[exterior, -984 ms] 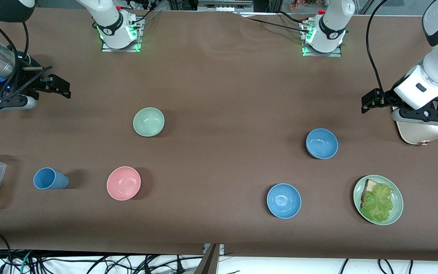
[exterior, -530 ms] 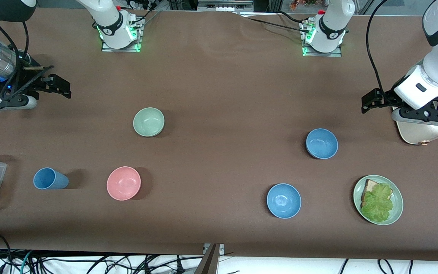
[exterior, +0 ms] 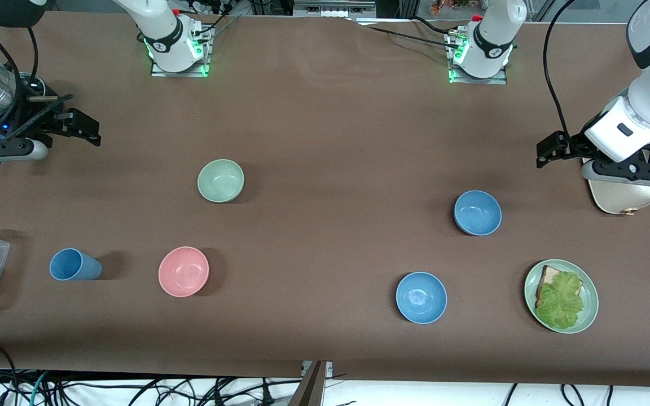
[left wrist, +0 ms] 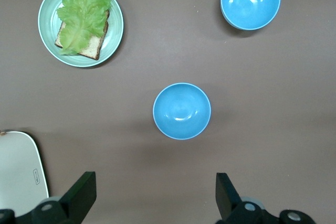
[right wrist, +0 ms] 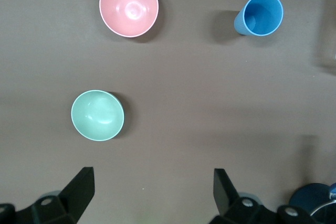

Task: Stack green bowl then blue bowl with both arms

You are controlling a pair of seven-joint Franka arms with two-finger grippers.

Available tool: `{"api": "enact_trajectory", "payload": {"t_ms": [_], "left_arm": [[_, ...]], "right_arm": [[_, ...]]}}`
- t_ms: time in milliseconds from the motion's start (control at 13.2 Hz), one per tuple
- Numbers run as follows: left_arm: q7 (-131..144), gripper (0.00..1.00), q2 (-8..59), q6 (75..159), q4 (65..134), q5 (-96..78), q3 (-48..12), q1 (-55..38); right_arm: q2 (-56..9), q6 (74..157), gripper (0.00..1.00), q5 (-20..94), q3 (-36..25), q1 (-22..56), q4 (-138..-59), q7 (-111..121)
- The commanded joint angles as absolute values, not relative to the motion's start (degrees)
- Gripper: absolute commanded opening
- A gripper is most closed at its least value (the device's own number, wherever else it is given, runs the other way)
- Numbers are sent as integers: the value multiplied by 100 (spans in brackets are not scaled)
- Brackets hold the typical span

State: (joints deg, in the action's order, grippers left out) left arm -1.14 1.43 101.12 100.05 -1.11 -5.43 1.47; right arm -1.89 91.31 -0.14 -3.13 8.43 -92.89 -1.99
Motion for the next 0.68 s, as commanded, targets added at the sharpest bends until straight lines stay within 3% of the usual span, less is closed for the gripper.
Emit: {"api": "enact_trajectory", "payload": {"t_ms": [0, 605], "left_arm": [[-193, 100, 229, 9967, 9826, 0, -563, 167], [-193, 100, 229, 9967, 9826, 0, -563, 167]], "right_arm": [[-237, 8991, 100, -53, -308, 826, -9141, -141], [-229, 8974, 100, -88, -290, 853, -9176, -193]]}}
